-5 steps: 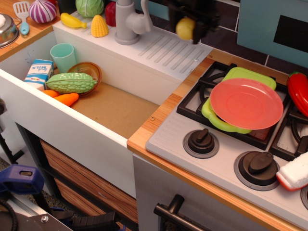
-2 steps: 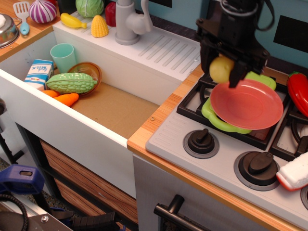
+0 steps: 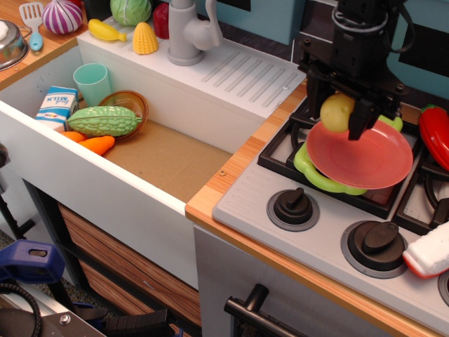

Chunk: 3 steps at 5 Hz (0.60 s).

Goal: Put potato on plate

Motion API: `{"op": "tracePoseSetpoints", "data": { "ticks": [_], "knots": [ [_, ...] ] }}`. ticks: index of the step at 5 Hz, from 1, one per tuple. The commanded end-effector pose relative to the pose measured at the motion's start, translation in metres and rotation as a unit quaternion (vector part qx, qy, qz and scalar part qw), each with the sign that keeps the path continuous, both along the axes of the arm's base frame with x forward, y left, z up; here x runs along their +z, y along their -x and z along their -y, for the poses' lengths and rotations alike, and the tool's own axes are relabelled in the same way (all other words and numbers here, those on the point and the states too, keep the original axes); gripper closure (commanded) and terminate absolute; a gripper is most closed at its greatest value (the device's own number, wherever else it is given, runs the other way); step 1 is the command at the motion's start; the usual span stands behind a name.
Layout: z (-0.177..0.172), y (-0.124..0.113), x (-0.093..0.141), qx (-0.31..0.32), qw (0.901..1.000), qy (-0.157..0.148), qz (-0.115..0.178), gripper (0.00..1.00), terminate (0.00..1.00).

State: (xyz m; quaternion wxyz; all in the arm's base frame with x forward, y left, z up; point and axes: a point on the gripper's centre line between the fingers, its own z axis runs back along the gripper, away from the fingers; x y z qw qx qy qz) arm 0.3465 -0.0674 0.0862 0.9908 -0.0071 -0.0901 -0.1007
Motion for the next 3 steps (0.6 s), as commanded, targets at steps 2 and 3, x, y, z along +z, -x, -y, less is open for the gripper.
{"op": "tracePoseSetpoints", "data": {
  "ticks": [2, 3],
  "knots": [
    [-0.0012, -0.0120, 0.0163, -0.004, 0.9996, 0.004, 0.029, 0.00, 0.00],
    [-0.0012, -0.0120, 0.0163, -0.004, 0.9996, 0.004, 0.029, 0.00, 1.00]
  ]
}}
